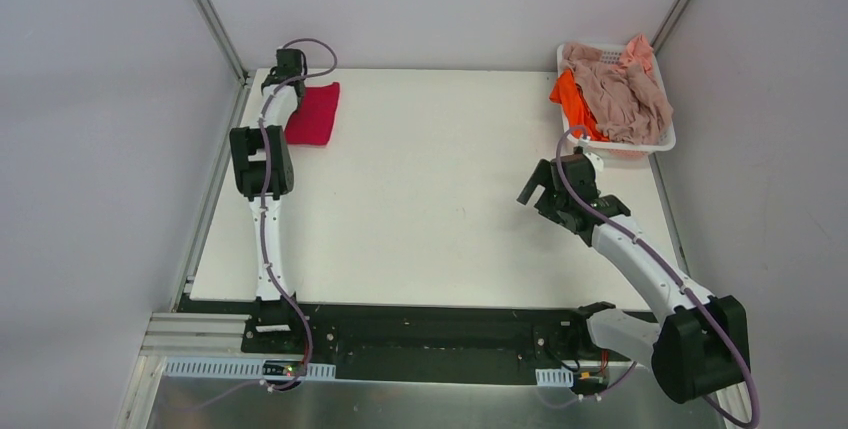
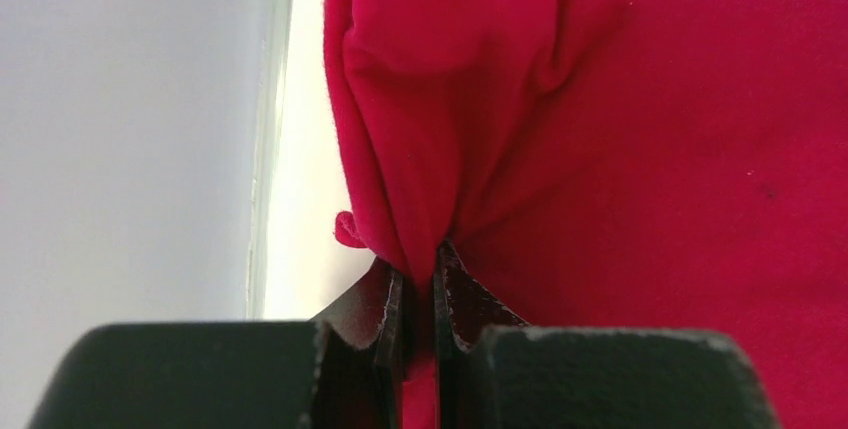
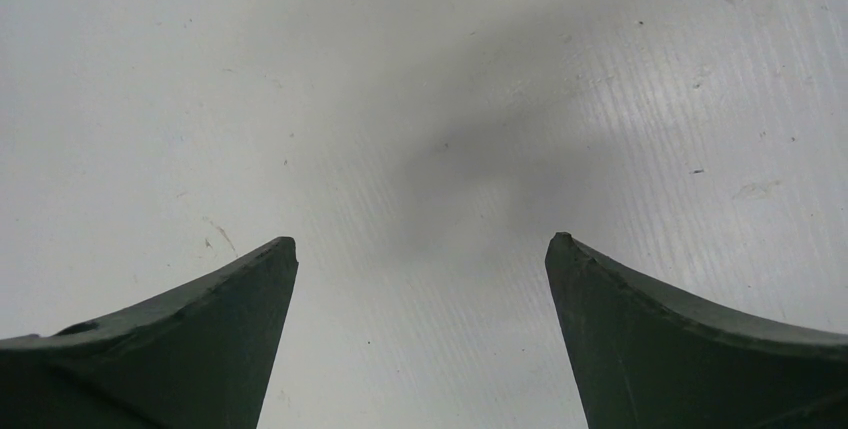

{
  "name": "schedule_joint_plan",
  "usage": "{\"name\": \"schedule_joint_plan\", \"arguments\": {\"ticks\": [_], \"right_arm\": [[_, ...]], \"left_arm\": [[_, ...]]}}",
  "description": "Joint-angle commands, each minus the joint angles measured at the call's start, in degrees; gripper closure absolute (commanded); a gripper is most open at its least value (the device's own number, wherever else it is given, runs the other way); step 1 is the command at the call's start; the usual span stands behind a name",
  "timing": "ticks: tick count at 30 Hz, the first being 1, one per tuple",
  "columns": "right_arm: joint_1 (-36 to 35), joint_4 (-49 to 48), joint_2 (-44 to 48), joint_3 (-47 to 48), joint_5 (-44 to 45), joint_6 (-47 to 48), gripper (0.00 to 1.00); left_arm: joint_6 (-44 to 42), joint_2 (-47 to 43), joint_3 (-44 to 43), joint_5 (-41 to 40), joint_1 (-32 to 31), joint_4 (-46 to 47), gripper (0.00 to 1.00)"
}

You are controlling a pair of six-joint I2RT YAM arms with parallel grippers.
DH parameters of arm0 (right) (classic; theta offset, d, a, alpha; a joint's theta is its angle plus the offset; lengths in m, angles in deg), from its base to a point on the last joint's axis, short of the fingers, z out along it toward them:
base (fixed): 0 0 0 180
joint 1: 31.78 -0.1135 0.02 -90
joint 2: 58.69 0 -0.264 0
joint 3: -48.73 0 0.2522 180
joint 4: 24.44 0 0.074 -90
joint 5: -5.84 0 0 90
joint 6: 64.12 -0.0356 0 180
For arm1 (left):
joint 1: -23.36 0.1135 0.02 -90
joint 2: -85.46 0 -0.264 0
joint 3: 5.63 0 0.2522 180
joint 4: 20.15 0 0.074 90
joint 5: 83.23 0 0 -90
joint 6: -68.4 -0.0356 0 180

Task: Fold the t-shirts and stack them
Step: Put the neatly folded tshirt into the corner of the board with the left arm, then reset both arms

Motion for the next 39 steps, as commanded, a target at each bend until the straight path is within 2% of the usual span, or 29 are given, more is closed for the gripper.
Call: {"name": "schedule_joint_plan", "arguments": {"ticks": [1,8,20,21,23,24,26,27,28,34,39], "right_arm": [[0.36,-2.51,1.54,-0.22,2.63,0.93,0.0],[0.32,-4.0,0.29,0.43,2.92,1.24,0.0],[0.35,-5.57,-4.69,1.63,1.81,0.78,0.0],[0.39,-5.56,-4.77,1.67,1.84,0.9,0.0],[0.33,-5.53,-4.87,1.69,1.99,1.1,0.0],[0.35,-5.49,-4.87,1.75,2.11,1.17,0.0],[0.33,-5.2,-4.67,1.94,2.26,1.22,0.0],[0.31,-5.06,-4.43,2.08,2.35,1.19,0.0],[0.31,-4.65,-4.1,2.3,2.38,1.1,0.0],[0.37,-2.05,0.42,2.75,2.57,0.6,0.0],[0.36,2.12,7.17,2.16,2.83,-1.32,0.0]], "left_arm": [[-3.72,2.58,-7.18,4.49,1.63,1.53,1.0],[-0.91,5.0,-10.57,9.08,5.4,1.78,1.0],[2.71,3.34,-8.14,8.46,7.24,1.86,1.0],[3.13,3.01,-8.11,8.17,7.28,1.87,0.94],[3.61,2.51,-8.8,6.95,7.3,1.89,0.44],[3.94,1.99,-9.2,6.16,7.31,1.87,0.3],[4.73,-0.24,-9.23,4.32,7.21,1.72,0.18],[5.21,-2.04,-8.74,3.66,7.2,1.65,0.07],[5.52,-4.13,-8.06,3.14,7.15,1.58,0.02],[8.3,-20.66,-1.88,-1.13,6.3,1.23,0.01],[9.37,-35.68,6.54,-9.51,2.48,-0.39,0.01]]}}
